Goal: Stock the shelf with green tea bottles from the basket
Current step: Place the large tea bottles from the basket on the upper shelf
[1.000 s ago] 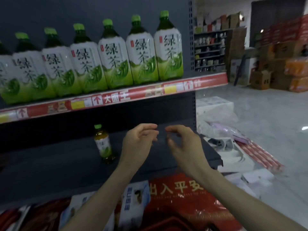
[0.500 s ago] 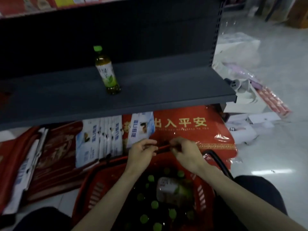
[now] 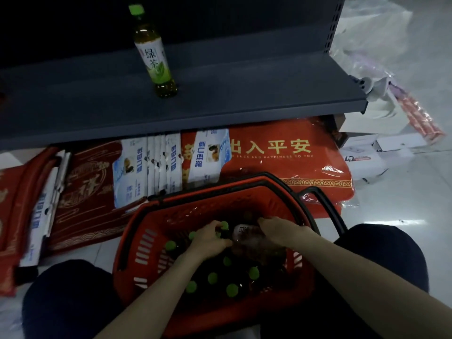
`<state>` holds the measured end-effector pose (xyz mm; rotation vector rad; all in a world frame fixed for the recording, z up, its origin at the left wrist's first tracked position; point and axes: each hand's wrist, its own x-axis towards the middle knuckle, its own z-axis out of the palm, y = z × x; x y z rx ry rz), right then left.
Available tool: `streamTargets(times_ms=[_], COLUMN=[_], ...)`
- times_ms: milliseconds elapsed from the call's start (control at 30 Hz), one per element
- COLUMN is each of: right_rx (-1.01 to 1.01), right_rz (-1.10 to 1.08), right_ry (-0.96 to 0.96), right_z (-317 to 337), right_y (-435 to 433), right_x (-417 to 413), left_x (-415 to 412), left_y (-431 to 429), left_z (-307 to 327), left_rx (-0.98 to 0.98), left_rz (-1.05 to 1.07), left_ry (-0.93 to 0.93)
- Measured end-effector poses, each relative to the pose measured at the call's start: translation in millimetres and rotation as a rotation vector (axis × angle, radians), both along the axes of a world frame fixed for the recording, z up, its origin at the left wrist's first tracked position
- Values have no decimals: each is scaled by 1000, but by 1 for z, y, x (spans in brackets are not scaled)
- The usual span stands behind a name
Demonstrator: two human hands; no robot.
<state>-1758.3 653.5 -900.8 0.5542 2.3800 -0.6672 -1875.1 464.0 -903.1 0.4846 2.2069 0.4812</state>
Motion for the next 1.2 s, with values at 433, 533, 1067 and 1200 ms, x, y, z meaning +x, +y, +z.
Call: streamTargets(times_ms=[433,533,1067,1200], right_rx=[-5,27,106,143], right_rz=[17,50,243,322], right_ry=[46,90,165,216], right_z=[-28,-24,2,20], right_y=[-5,-5,-11,-22], right_x=[0,0,2,2], left_x=[6,4,-8,-3], left_y=[14,13,-5,-19], left_z=[-27,-33,-11,-6], left_rx=[-63,-90,-81,94], left_rz=[-151,-184,-311,-226], left_ry=[-48,-52,17,21])
